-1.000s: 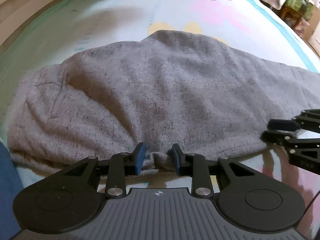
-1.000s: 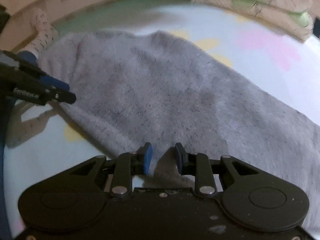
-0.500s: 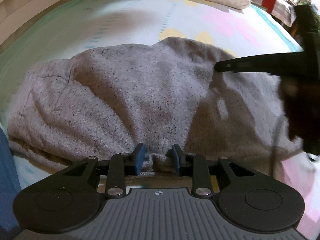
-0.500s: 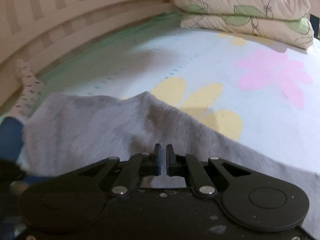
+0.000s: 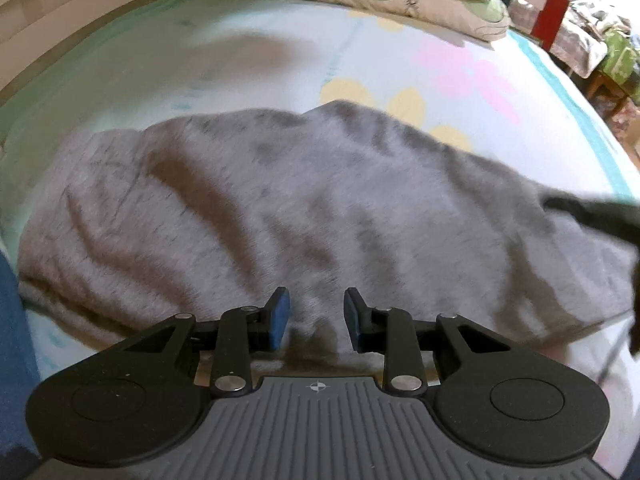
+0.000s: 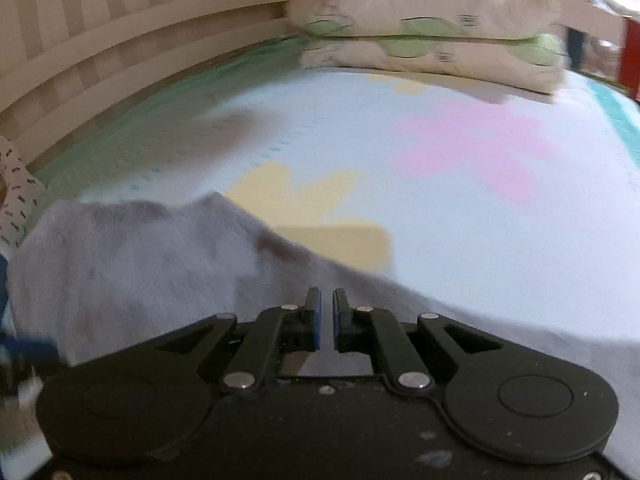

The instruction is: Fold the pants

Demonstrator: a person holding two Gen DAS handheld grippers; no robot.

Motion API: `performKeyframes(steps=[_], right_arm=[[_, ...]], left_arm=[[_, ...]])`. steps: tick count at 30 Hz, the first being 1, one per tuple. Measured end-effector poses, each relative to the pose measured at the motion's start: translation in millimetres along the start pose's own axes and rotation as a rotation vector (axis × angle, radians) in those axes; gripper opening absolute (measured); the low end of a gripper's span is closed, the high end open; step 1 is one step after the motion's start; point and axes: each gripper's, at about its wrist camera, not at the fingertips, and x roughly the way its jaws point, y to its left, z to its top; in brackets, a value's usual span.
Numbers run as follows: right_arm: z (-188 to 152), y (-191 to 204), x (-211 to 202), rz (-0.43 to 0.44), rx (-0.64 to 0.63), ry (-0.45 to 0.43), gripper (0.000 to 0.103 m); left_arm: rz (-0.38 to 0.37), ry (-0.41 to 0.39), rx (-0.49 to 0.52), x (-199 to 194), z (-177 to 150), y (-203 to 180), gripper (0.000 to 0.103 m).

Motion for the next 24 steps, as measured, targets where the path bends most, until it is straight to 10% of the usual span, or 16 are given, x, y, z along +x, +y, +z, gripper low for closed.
performKeyframes(steps=[8, 24], right_arm=[[-72, -97, -49, -0.250, 0.120, 0.215, 0.011], [-60, -241, -138, -0.355, 0.351, 0.012, 0.032]], left_arm=[[-0.072, -0.021, 0.109, 7, 17, -63, 0.029], [-0.287, -0.049, 0.228, 39, 37, -232, 0.029]])
